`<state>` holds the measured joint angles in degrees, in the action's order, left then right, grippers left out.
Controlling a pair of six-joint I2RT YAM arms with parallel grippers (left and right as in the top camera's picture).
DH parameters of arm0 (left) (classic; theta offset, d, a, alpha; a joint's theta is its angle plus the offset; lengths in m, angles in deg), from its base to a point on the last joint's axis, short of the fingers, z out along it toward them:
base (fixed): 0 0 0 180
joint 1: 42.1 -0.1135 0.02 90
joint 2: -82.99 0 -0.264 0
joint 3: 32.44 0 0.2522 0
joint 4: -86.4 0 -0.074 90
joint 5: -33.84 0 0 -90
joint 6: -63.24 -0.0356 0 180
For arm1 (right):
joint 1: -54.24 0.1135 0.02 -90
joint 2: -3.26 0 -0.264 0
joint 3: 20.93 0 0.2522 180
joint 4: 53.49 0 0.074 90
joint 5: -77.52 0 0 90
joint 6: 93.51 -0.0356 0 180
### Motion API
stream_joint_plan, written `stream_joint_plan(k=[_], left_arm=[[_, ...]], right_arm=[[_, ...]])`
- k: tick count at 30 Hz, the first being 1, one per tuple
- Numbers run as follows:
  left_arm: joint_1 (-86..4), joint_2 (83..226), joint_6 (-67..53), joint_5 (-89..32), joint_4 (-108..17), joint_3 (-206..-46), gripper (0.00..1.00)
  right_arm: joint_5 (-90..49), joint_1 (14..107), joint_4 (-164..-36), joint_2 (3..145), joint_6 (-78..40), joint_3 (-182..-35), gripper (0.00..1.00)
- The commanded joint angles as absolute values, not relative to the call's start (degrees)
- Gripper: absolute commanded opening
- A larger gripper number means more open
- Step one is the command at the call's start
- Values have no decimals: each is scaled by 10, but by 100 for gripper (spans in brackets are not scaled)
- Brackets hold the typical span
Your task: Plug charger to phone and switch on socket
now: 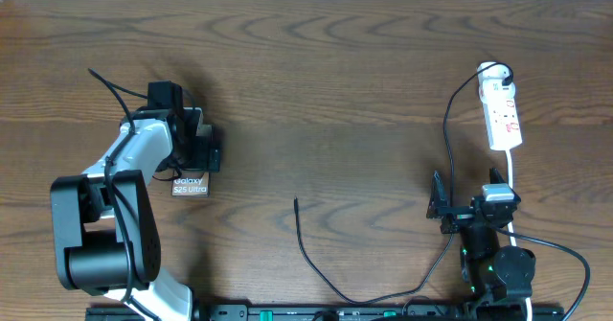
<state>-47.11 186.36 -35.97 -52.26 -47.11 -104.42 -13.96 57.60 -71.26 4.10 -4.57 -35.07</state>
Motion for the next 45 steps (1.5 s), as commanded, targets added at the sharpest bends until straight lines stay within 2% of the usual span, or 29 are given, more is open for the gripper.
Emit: stream_joint_plan(k=[1,45], left_arm=[[-474,1897,-353,-534,-472,-1017,98],[-474,1897,-414,-534,-491,-1017,98]], right_arm=[[-139,576,-715,36,-48,-350,99],[-139,576,-715,36,-48,-350,99]])
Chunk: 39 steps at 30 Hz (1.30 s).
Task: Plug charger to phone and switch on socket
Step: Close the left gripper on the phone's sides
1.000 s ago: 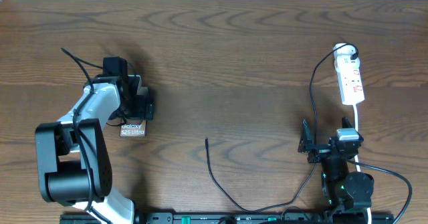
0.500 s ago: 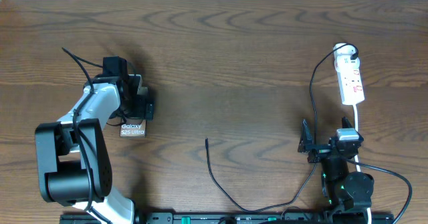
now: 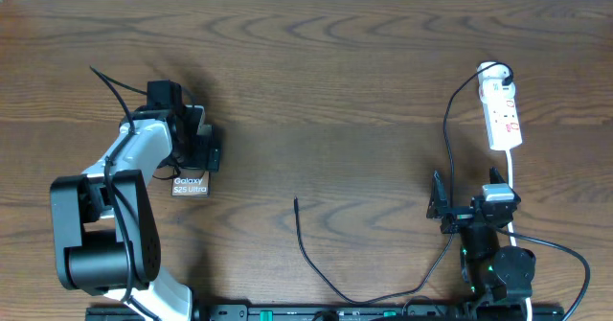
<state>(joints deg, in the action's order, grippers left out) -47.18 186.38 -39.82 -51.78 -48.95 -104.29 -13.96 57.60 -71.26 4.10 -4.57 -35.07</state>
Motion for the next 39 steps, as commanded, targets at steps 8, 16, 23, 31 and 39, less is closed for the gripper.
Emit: stream_joint_plan(k=[8,16,23,31,39], left_arm=[[-474,1897,-413,-534,-489,-1017,99],[-474,1897,-413,-534,-489,-1017,92],[-474,1897,-413,-534,-488,-1017,91],[-474,1897,-413,-528,-486,-1017,85],[-474,1897,-413,-528,-485,-1017,83]], right_arm=[[-139,576,-715,36,-48,-350,99],[-139,576,-715,36,-48,-350,99],[-139,576,-715,36,-48,-350,99],[-139,576,-715,36,-48,-350,99],[-139,576,-715,36,-48,-350,99]])
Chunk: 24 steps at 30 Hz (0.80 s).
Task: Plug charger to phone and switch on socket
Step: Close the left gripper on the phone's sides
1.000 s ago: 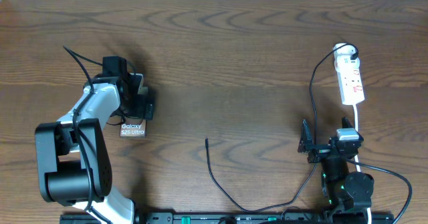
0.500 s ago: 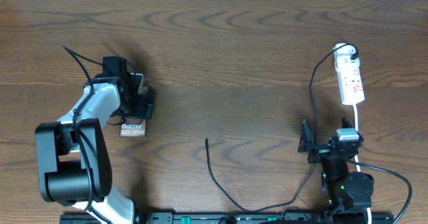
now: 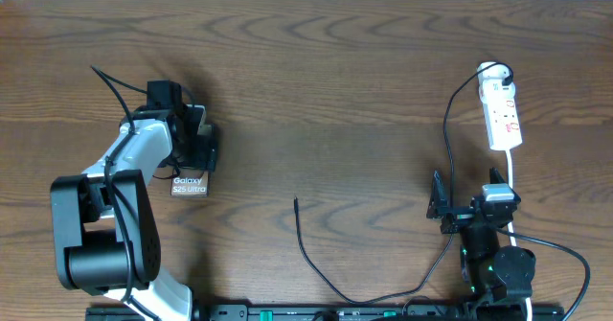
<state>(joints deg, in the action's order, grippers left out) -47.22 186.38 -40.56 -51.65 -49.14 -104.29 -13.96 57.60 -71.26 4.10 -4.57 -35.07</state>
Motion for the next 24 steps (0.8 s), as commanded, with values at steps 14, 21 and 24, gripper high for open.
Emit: stream_joint_plan(k=[14,21,24], left_arm=[[-474,1897,-413,-527,-484,-1017,77],[-474,1897,-413,-525,-484,-1017,74],[-474,1897,-413,-525,-484,-1017,74]], right_arm=[[-139,576,-715,36,-48,-350,99],[-139,576,-715,36,-48,-350,99],[-139,576,-715,36,-48,-350,99]])
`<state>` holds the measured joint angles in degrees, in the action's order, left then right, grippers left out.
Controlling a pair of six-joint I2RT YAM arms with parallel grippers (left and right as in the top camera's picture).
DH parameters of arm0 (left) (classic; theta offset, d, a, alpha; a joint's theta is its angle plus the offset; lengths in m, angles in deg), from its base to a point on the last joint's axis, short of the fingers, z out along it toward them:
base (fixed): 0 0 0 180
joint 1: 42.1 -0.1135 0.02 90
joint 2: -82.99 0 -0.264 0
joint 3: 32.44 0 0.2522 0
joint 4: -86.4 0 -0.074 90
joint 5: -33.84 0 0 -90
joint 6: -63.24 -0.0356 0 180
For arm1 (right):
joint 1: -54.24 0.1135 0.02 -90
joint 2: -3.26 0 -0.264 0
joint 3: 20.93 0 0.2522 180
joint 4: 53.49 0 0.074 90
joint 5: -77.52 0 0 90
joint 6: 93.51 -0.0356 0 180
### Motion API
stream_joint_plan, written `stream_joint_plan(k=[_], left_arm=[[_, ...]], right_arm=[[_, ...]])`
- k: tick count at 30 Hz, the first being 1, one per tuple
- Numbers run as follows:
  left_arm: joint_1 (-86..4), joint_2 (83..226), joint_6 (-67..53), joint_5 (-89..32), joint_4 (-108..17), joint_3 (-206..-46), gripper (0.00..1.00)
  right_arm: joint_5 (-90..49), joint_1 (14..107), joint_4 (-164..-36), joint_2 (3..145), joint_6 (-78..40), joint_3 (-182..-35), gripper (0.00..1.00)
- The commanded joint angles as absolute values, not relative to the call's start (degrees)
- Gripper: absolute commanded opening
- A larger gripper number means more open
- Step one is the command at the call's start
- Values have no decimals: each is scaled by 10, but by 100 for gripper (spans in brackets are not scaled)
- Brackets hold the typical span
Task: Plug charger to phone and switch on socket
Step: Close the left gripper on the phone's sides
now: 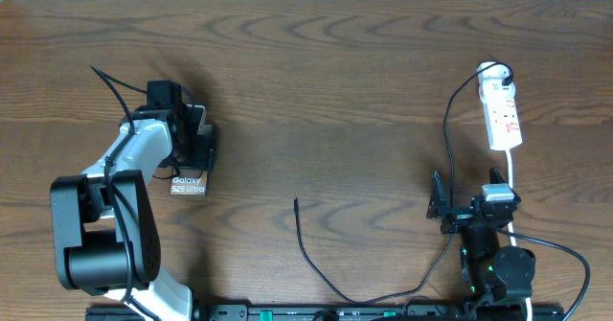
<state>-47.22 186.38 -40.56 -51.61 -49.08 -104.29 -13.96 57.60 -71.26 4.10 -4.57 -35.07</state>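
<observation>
The phone (pixel 189 184), its label reading Galaxy S25 Ultra, lies at the left of the table, its far part hidden under my left gripper (pixel 198 147). The jaws stand on either side of it and look shut on it. The black charger cable's free tip (pixel 295 201) lies at mid-table, well right of the phone. The cable (pixel 330 290) loops along the front edge and runs up to a plug (pixel 496 71) in the white power strip (pixel 504 115) at the far right. My right gripper (pixel 439 206) rests open near the front right, beside the cable.
The power strip's white lead (pixel 514 182) runs down past the right arm's base (pixel 498 263). The left arm's base (pixel 96 235) fills the front left corner. A black rail (pixel 306 313) runs along the front edge.
The phone's label end and my left gripper's fingers have shifted a touch to the left. The cable, power strip and right arm have not moved.
At every earlier moment my left gripper sat over the phone's far part and my right gripper rested by the cable. The phone has crept a little leftward between the first moment and now; the cable tip has stayed at mid-table.
</observation>
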Motion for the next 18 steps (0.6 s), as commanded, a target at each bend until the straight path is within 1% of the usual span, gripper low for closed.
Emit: stream_joint_plan(k=[1,4,18], left_arm=[[-474,1897,-413,-525,-484,-1017,74],[-474,1897,-412,-521,-484,-1017,73],[-474,1897,-411,-521,-484,-1017,59]], right_arm=[[-139,576,-715,36,-48,-350,99],[-139,576,-715,36,-48,-350,99],[-139,576,-715,36,-48,-350,99]])
